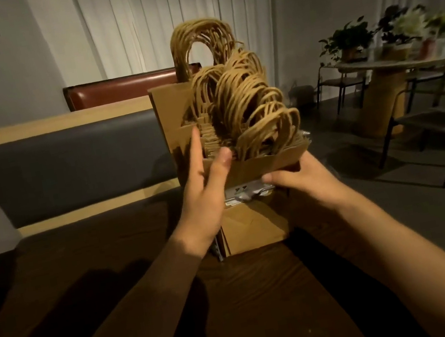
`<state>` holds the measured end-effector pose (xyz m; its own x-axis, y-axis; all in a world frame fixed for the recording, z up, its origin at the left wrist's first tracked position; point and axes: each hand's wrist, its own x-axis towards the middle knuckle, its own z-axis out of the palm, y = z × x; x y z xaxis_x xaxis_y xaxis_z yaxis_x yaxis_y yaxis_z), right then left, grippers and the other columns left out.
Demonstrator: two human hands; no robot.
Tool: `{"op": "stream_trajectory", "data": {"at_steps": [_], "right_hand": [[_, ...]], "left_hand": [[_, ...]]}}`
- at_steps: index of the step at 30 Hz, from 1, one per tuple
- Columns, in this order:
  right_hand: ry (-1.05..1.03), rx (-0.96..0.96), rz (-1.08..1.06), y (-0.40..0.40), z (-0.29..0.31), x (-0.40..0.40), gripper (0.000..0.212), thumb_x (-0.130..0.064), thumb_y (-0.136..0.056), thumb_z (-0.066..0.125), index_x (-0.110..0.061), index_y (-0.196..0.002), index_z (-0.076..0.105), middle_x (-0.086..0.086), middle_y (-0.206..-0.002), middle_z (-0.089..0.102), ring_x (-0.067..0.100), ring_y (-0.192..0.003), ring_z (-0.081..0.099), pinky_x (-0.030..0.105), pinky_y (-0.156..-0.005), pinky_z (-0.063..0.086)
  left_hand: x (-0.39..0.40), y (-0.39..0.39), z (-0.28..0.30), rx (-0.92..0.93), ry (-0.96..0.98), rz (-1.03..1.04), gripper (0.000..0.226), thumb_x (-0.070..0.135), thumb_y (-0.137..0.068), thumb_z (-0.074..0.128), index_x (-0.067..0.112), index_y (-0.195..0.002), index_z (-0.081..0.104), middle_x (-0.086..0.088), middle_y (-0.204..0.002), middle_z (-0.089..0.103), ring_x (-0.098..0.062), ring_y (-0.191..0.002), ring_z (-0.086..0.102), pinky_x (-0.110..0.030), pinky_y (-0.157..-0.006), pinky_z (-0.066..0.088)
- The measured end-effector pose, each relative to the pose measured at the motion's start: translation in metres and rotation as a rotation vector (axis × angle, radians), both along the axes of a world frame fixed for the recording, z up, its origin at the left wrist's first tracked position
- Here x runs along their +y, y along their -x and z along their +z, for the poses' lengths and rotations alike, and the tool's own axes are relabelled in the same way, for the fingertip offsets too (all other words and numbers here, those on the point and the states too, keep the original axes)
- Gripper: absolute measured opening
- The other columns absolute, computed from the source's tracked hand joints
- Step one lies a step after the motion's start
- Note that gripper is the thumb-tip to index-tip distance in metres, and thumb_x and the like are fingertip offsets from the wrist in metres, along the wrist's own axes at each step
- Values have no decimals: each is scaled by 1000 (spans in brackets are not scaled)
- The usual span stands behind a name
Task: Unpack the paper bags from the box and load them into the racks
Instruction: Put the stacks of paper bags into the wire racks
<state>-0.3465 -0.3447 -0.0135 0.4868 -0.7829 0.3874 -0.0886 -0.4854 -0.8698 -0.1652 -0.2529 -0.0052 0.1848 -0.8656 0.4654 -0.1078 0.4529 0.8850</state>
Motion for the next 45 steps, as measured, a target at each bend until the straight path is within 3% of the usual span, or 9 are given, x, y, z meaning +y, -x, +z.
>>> {"op": "stream_trajectory", "data": {"at_steps": [6, 12, 15, 18, 25, 33, 39, 42, 45], "right_hand": [[-76, 137, 71, 2, 9, 9, 46, -22, -76, 80, -37, -111, 54, -21, -105, 66, -13, -98, 61, 7, -79, 45], [-125, -97, 159, 16, 33, 19, 112, -88, -46, 68, -41, -141, 33, -43, -117, 59, -19, -114, 52, 6, -88, 44], [-298, -213, 179, 5, 51, 18, 77, -79, -74, 49, -40, -140, 46, -23, -116, 67, 3, -116, 61, 23, -81, 55], [-327, -164, 119, -6, 65, 17, 73, -75, -79, 41, -32, -136, 55, -7, -122, 70, 13, -112, 67, 33, -91, 53], [-453, -277, 160, -17, 59, 5, 51, -57, -100, 27, -25, -107, 66, -2, -100, 77, 8, -83, 74, 22, -63, 57], [-424, -337, 102, -20, 70, -7, 38, -55, -102, 24, -33, -112, 54, -17, -71, 70, -5, -61, 68, 15, -52, 54], [-381, -188, 116, -36, 73, -1, 48, -64, -97, 31, -31, -112, 63, -8, -106, 75, 13, -102, 69, 33, -87, 50], [-217, -110, 37, -36, 81, -1, 72, -68, -91, 34, -34, -155, 28, -7, -160, 32, 17, -146, 32, 41, -120, 24], [-78, -59, 3, -36, 84, -5, 61, -59, -99, 27, -38, -156, 21, -12, -163, 21, 7, -147, 21, 34, -122, 13]], "left_hand": [[3, 12, -9, 121, -55, 79, 65, 22, -99, 47, 21, -156, 16, 12, -139, 46, 27, -99, 53, 4, -76, 40], [8, 6, 28, -118, 25, 92, 75, 48, -96, 51, 40, -156, 9, 20, -164, 8, 7, -147, 11, -23, -117, 16], [2, 6, 37, -223, -11, 181, 61, 44, -101, 43, 29, -156, 22, 21, -163, 13, 11, -142, 14, -9, -111, 16], [-2, -11, 37, -81, -38, 237, 66, 57, -97, 42, 34, -156, 21, 19, -163, 16, 3, -146, 17, -26, -120, 16], [-28, -29, 38, 325, -339, -21, 77, 79, -76, 57, 31, -136, 56, 1, -128, 68, -21, -117, 65, -44, -105, 45], [-41, -28, 60, 264, -234, -89, 77, 59, -89, 58, 42, -154, 22, 9, -154, 37, -19, -139, 42, -49, -116, 32], [-45, -41, 59, 250, -215, -12, 90, 68, -78, 62, 38, -154, 25, 18, -160, 26, -11, -144, 32, -44, -121, 25], [-47, -44, 63, 247, -204, 8, 56, 52, -99, 48, 35, -151, 37, 11, -145, 50, -11, -129, 51, -40, -111, 39], [-51, -40, 73, 258, -253, 21, 47, 46, -100, 52, 31, -144, 49, 4, -136, 62, -17, -121, 61, -44, -108, 45]]}}
